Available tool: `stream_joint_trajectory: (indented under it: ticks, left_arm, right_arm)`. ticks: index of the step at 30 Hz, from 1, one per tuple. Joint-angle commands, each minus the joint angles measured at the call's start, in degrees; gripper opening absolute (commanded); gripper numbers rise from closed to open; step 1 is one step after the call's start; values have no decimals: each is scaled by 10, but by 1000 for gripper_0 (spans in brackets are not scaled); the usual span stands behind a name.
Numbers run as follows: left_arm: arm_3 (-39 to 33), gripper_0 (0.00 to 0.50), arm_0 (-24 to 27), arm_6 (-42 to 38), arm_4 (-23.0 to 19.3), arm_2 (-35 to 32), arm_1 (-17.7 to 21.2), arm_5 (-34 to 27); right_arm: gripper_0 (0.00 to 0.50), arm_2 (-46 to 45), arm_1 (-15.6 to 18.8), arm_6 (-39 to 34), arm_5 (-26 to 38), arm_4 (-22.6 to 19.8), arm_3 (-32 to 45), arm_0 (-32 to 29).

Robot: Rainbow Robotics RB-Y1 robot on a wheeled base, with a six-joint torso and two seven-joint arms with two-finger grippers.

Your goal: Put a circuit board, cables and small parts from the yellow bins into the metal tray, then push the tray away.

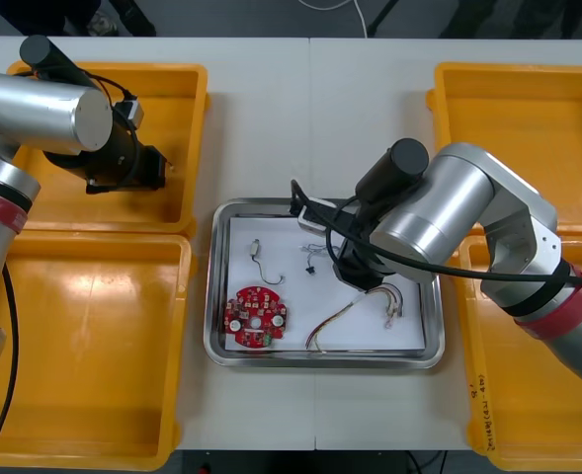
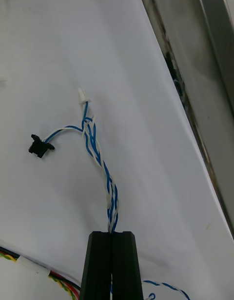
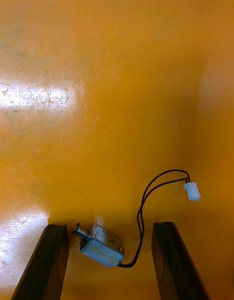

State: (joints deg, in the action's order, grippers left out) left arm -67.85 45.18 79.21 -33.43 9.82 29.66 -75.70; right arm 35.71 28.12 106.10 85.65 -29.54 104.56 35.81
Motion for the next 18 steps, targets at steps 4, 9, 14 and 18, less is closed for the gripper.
stream_joint_trajectory:
  ticks: [4,9,14,18]
  left_arm:
    - [-8,433,-9,60,8,12,-7,10]
    - [-8,0,-9,60,9,20,-6,13]
    - [-8,0,-9,62,6,23,-3,16]
    - [-8,0,-8,62,1,24,0,15]
  right_arm:
    - [0,14,19,18,-7,14,6,-15]
    - [0,20,25,20,-17,27,6,-19]
    - [22,21,25,20,-19,31,6,-18]
    - [430,20,26,18,-25,33,6,-19]
